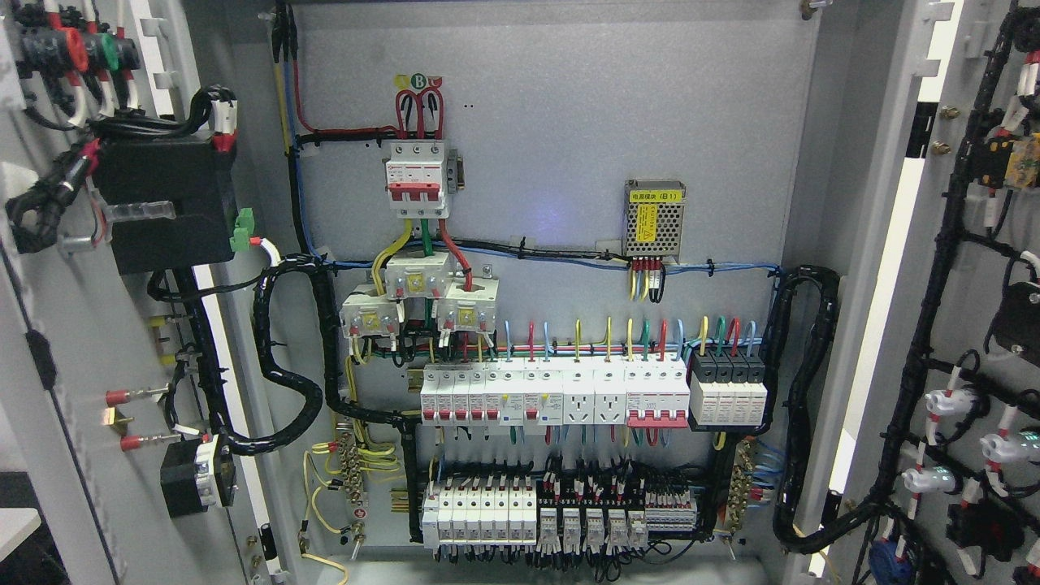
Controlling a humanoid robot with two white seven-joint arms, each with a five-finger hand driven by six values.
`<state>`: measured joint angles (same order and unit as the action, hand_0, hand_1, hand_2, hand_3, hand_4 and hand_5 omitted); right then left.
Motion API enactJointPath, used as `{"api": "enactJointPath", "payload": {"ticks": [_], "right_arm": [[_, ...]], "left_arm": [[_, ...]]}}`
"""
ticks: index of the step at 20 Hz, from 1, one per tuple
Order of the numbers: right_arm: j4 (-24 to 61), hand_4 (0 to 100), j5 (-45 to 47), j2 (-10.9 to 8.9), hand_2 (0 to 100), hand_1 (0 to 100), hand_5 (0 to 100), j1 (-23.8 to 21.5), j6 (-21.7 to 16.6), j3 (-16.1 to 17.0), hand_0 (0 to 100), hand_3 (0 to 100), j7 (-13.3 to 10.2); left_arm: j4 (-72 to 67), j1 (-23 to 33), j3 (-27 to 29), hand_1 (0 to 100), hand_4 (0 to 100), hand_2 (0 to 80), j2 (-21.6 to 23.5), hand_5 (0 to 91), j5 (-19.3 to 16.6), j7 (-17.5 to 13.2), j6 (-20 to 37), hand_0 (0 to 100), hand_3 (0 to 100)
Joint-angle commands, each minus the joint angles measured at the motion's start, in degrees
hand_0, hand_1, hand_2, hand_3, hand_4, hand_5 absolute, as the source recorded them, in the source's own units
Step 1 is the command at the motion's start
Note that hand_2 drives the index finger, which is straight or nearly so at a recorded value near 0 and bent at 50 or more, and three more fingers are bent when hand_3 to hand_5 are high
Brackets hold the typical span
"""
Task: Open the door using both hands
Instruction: 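Push the panel door farther open with the right hand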
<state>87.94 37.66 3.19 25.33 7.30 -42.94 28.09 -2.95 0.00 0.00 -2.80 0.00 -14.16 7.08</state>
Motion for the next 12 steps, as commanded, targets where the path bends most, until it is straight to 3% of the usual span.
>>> {"api": "enactJointPath", "payload": {"ticks": [1, 4, 8, 12], "right_arm": [[-0.66, 0, 0.49, -1.95, 0, 0, 0, -1.85, -0.1, 5.22, 11, 0, -4.09], [-0.22, 0, 0.57, -3.28, 0, 0, 0, -4.14, -0.97, 6.28, 11, 0, -6.73], [2.67, 0, 0.49, -5.03, 0, 0, 0, -6.78, -2.46, 7.69, 11, 0, -7.52], [5.04, 0, 0.31, -8.28, 0, 0, 0, -10.37, -6.32, 9.01, 11, 0, -13.4]], "left_arm": [[3.01, 1.31, -0.52, 0, 3, 0.0, -0.19, 0.0, 0.62, 0.01, 0.3, 0, 0], [18.96, 9.19, -3.14, 0, 3, 0.0, -0.37, 0.0, -1.31, 0.1, 0.3, 0, 0], [43.33, 19.05, -10.09, 0, 3, 0.0, 1.82, 0.0, -1.76, 0.1, 0.48, 0, 0], [61.44, 24.68, -15.63, 0, 3, 0.0, 5.77, 0.0, -1.67, 0.01, 2.84, 0, 0]]}}
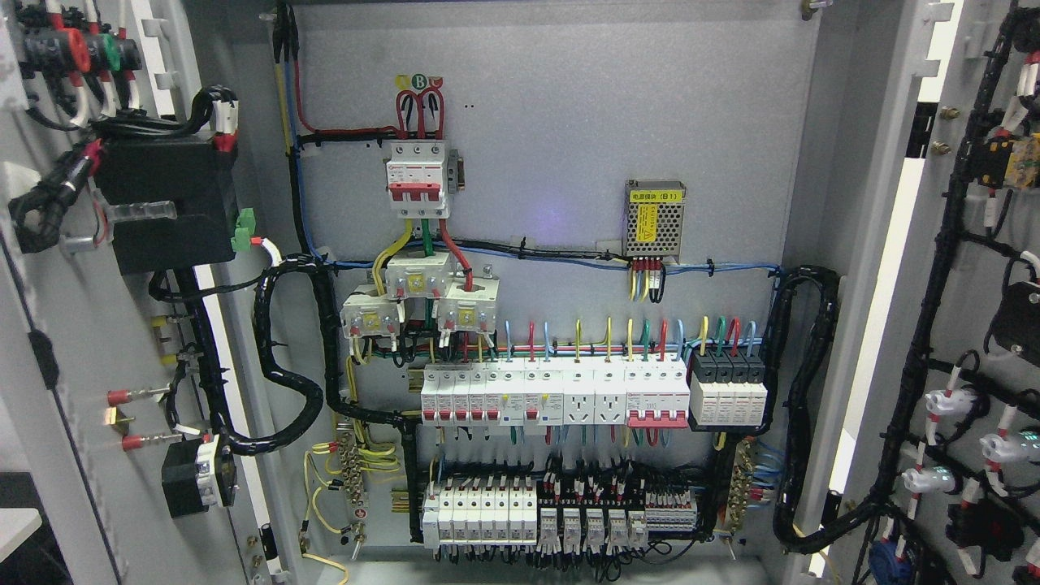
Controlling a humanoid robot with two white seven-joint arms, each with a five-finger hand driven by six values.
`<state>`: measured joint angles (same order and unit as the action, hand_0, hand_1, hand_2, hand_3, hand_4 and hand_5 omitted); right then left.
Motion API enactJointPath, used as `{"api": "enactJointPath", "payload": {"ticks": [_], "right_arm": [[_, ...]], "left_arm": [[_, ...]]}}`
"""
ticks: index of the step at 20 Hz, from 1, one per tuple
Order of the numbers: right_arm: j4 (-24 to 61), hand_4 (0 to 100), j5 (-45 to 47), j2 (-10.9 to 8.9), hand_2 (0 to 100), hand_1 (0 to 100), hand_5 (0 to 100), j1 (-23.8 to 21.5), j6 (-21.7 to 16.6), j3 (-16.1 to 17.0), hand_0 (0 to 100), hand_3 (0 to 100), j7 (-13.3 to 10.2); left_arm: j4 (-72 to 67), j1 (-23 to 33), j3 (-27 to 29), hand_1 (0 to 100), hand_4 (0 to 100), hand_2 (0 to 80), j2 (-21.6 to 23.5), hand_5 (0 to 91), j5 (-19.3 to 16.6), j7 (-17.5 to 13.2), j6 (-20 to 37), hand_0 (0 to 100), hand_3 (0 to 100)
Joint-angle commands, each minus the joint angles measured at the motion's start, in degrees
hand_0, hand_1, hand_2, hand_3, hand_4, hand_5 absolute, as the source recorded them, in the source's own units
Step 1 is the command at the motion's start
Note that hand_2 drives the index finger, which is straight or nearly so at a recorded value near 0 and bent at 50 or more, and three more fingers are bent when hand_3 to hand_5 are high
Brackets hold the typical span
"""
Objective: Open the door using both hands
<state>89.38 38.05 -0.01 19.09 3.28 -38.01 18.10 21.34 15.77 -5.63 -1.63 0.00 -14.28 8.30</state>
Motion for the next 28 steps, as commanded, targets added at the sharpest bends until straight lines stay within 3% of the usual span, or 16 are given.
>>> {"api": "enactJointPath", "payload": {"ticks": [1, 3, 8, 12, 15, 19, 21, 28], "right_arm": [[4.57, 0, -0.08, -5.87, 0, 0, 0, -5.46, -3.53, 4.26, 11, 0, -4.99], [6.33, 0, -0.17, -7.72, 0, 0, 0, -7.74, -5.99, 4.88, 11, 0, -6.05], [9.15, 0, -0.34, -14.22, 0, 0, 0, -15.12, -14.07, 7.95, 11, 0, -5.88], [10.73, 0, -0.34, -17.82, 0, 0, 0, -20.92, -22.33, 9.62, 11, 0, -5.62], [10.82, 0, -0.34, -20.02, 0, 0, 0, -25.06, -27.96, 10.94, 11, 0, -5.53], [12.22, 0, -0.34, -22.05, 0, 0, 0, -29.1, -33.59, 12.87, 11, 0, -5.62], [13.89, 0, -0.43, -22.05, 0, 0, 0, -30.86, -35.7, 14.36, 11, 0, -5.62], [18.99, 0, -2.35, -23.45, 0, 0, 0, -35.53, -40.36, 21.04, 11, 0, -5.62]], "left_arm": [[41.8, 10.58, -11.58, 0, 3, 0.0, 5.66, 0.0, -1.67, 0.13, 2.76, 0, 0], [50.51, 14.27, -13.35, 0, 3, 0.0, 7.6, 0.0, -1.84, 0.13, 4.61, 0, 0], [63.98, 20.26, -13.53, 0, 3, 0.0, 10.77, 0.0, -1.93, 0.22, 7.24, 0, 0], [65.49, 21.41, -13.45, 0, 3, 0.0, 11.47, 0.0, -2.28, 0.31, 16.03, 0, 0], [66.19, 21.41, -12.66, 0, 3, 0.0, 12.35, 0.0, -2.28, 0.31, 19.38, 0, 0], [67.07, 21.93, -10.38, 0, 3, 0.0, 12.44, 0.0, -2.2, 0.4, 26.14, 0, 0], [67.69, 22.02, -9.23, 0, 3, 0.0, 12.35, 0.0, -2.11, 0.48, 28.17, 0, 0], [69.44, 20.97, -5.19, 0, 3, 0.0, 10.16, 0.0, -1.76, 0.66, 34.15, 0, 0]]}}
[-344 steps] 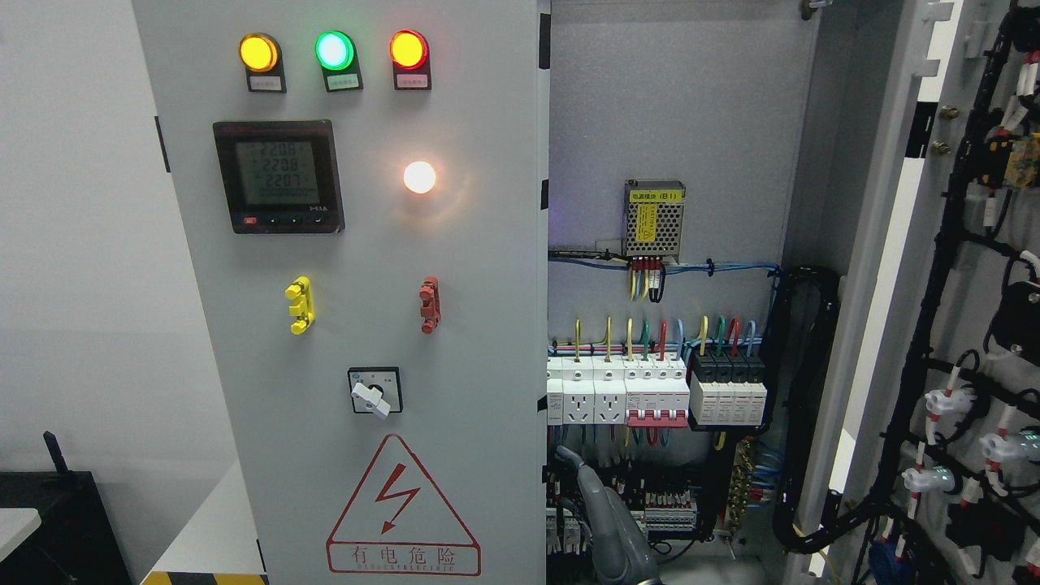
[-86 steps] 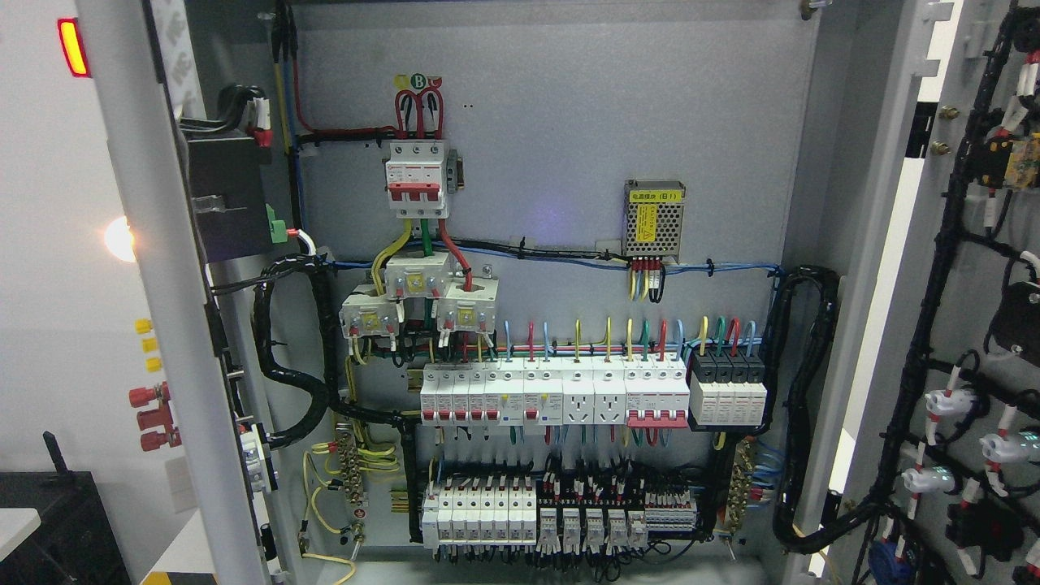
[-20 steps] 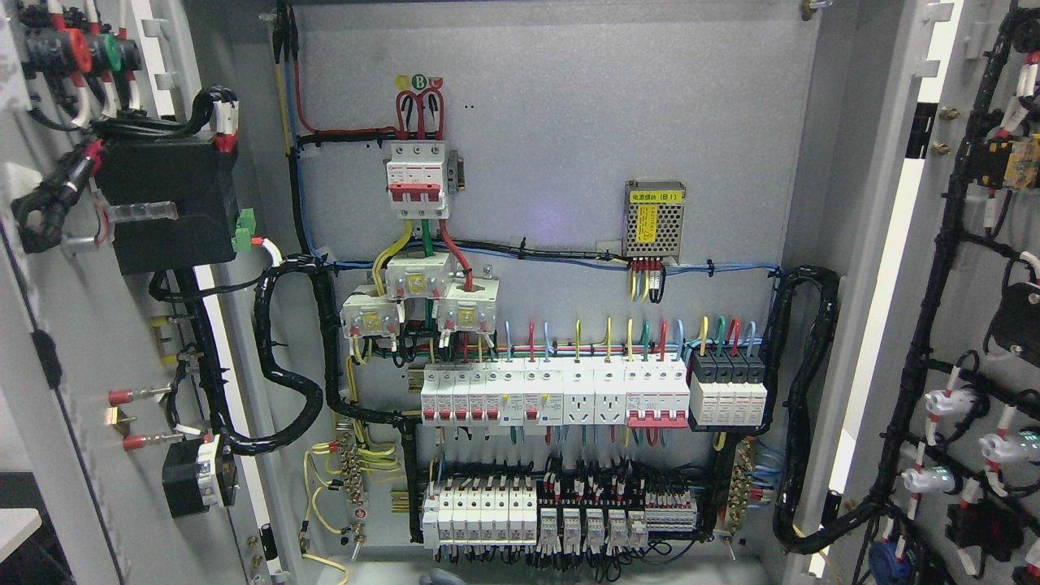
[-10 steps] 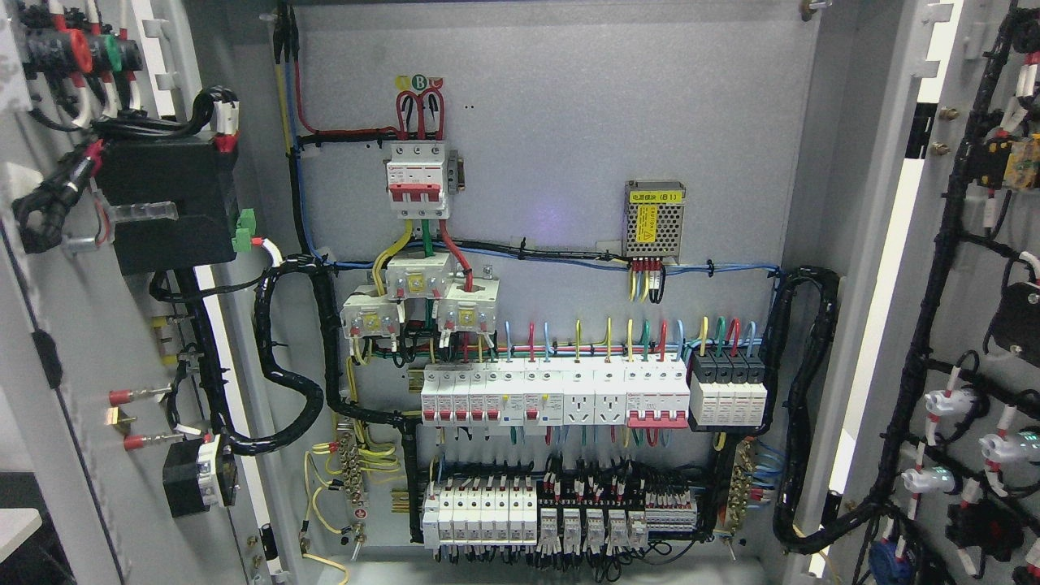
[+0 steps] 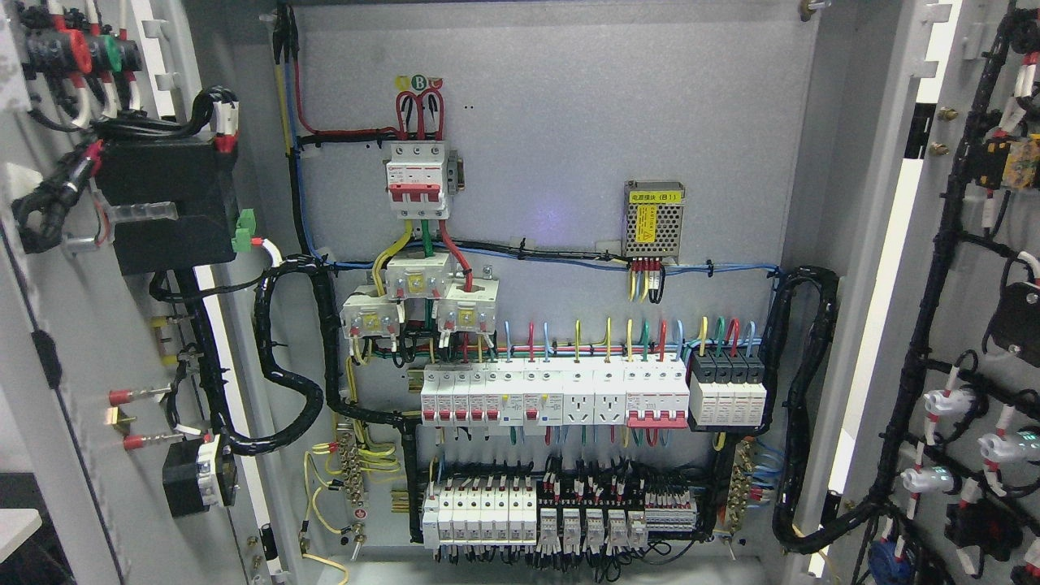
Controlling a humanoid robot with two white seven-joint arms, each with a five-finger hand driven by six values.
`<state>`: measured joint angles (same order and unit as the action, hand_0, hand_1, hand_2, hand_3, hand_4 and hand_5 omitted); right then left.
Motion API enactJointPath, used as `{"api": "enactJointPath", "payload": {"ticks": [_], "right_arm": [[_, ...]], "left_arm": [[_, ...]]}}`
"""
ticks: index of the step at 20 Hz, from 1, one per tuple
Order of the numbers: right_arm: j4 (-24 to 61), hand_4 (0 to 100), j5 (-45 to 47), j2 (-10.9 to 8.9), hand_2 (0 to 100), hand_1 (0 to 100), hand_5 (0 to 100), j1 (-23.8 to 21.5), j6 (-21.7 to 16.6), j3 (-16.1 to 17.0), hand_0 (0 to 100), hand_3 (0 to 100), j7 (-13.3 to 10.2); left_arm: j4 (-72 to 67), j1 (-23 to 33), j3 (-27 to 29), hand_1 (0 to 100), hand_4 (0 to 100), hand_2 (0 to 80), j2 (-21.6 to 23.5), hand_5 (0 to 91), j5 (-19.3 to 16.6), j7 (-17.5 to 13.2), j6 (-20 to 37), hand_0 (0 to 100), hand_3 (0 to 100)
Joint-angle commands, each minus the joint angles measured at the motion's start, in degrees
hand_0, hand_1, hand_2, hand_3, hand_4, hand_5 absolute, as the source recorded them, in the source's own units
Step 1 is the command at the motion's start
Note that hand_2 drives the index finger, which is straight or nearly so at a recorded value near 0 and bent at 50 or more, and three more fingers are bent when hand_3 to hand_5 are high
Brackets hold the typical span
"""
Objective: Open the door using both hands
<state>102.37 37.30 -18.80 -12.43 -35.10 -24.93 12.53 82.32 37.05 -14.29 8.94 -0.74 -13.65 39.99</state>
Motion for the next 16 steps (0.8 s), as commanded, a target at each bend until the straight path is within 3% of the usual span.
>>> {"api": "enactJointPath", "payload": {"ticks": [1, 5, 12, 16], "right_arm": [[6.17, 0, -2.92, -4.93, 0, 0, 0, -4.44, -3.38, 9.19, 11, 0, -0.05], [6.17, 0, -4.52, -5.63, 0, 0, 0, -4.18, -7.69, 13.41, 11, 0, 0.04], [6.26, 0, -4.52, -5.64, 0, 0, 0, -2.78, -9.1, 18.07, 11, 0, 0.04], [7.57, 0, -4.52, -5.46, 0, 0, 0, -2.68, -9.28, 18.87, 11, 0, 0.04]], "left_arm": [[9.35, -0.39, 4.44, 0, 3, 0.0, -0.76, 0.0, -1.01, 0.02, 2.46, 0, 0], [11.46, -2.41, 6.11, 0, 3, 0.0, -1.2, 0.0, -0.14, 0.2, 3.42, 0, 0], [17.34, -5.84, 6.65, 0, 3, 0.0, -2.26, 0.0, 0.48, 0.2, 4.48, 0, 0], [20.77, -7.77, 6.38, 0, 3, 0.0, -2.17, 0.0, 0.39, 0.2, 6.15, 0, 0]]}}
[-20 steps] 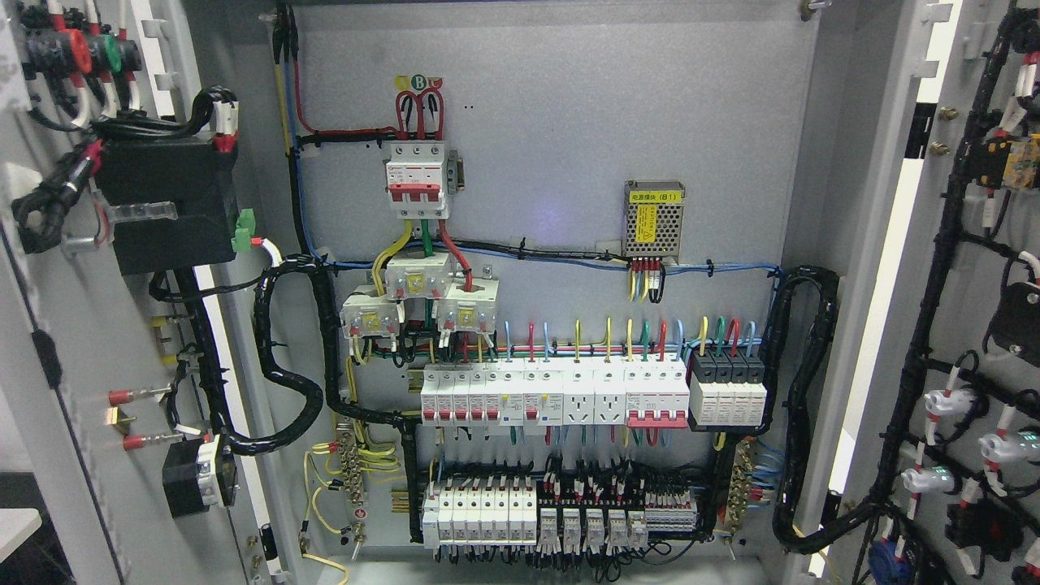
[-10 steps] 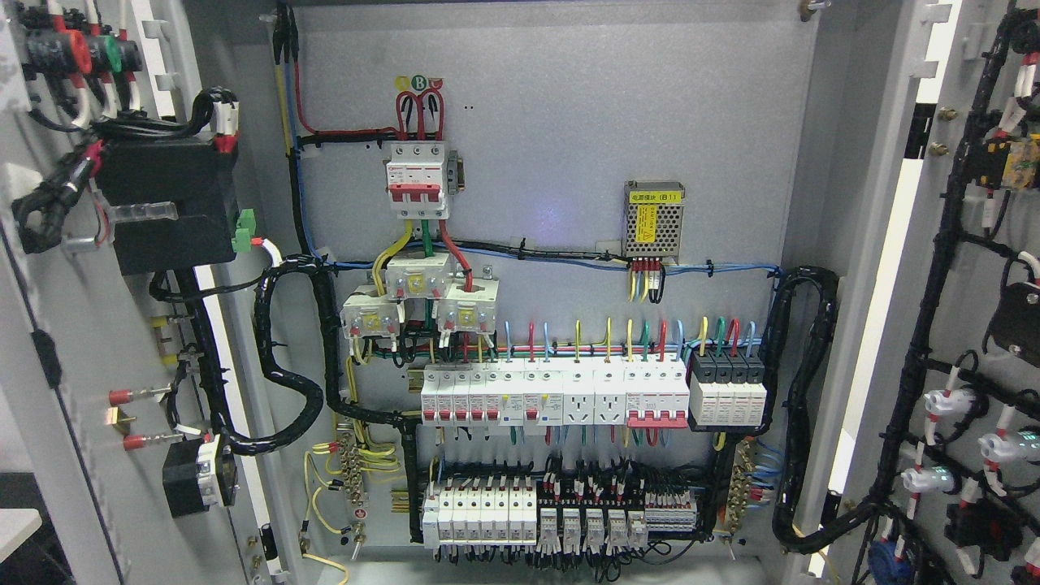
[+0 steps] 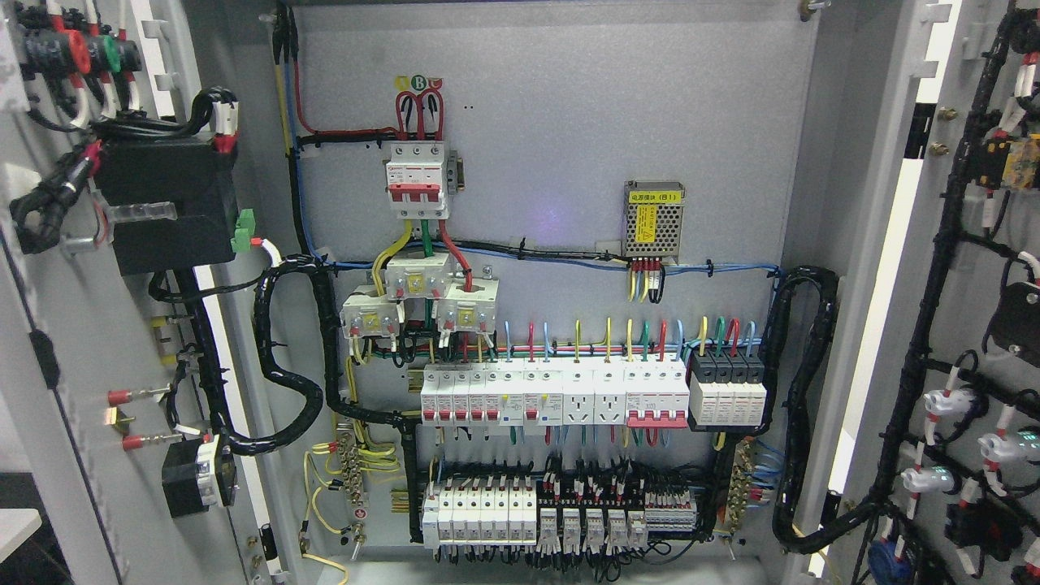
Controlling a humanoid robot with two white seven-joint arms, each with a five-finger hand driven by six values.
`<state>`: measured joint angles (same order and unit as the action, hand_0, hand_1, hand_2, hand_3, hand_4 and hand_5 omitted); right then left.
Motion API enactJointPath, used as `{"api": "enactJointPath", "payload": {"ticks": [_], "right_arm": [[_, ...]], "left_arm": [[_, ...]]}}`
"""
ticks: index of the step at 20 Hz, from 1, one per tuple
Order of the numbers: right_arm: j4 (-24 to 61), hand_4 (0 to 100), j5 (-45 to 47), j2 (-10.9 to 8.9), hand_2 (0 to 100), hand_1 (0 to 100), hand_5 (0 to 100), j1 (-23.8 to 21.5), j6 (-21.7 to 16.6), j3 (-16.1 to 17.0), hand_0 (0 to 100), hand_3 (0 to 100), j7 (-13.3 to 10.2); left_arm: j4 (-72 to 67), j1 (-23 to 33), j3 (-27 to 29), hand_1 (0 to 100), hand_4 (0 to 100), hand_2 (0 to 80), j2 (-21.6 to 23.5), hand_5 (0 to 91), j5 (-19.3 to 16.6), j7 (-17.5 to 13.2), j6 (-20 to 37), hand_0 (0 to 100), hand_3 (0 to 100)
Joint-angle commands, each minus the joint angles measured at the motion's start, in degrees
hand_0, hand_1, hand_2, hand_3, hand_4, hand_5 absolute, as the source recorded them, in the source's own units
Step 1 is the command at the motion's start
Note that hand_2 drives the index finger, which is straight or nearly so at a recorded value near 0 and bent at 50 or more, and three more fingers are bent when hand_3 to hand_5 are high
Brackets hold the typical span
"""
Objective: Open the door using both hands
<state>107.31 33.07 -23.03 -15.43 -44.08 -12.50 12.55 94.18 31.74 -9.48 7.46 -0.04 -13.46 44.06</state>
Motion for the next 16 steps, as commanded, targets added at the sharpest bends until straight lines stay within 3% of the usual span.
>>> {"api": "enactJointPath", "payload": {"ticks": [1, 7, 10, 16], "right_arm": [[3.17, 0, -0.28, -1.41, 0, 0, 0, 0.31, -0.83, 6.35, 11, 0, 0.02], [5.63, 0, -0.37, -1.85, 0, 0, 0, 0.49, -2.76, 7.4, 11, 0, 0.02], [6.6, 0, -0.37, -3.51, 0, 0, 0, -0.21, -2.77, 7.67, 11, 0, 0.02], [7.21, 0, -0.37, -5.01, 0, 0, 0, -2.41, -2.77, 8.28, 11, 0, 0.02]], "left_arm": [[9.61, -3.17, 1.49, 0, 3, 0.0, -0.7, 0.0, -0.23, 0.01, 2.34, 0, 0], [13.57, -5.54, -0.88, 0, 3, 0.0, -0.17, 0.0, -0.23, 0.01, 6.37, 0, 0], [14.71, -6.51, -1.33, 0, 3, 0.0, 0.01, 0.0, -0.23, 0.1, 9.19, 0, 0], [17.52, -6.51, -1.33, 0, 3, 0.0, 0.01, 0.0, -0.23, 0.1, 12.61, 0, 0]]}}
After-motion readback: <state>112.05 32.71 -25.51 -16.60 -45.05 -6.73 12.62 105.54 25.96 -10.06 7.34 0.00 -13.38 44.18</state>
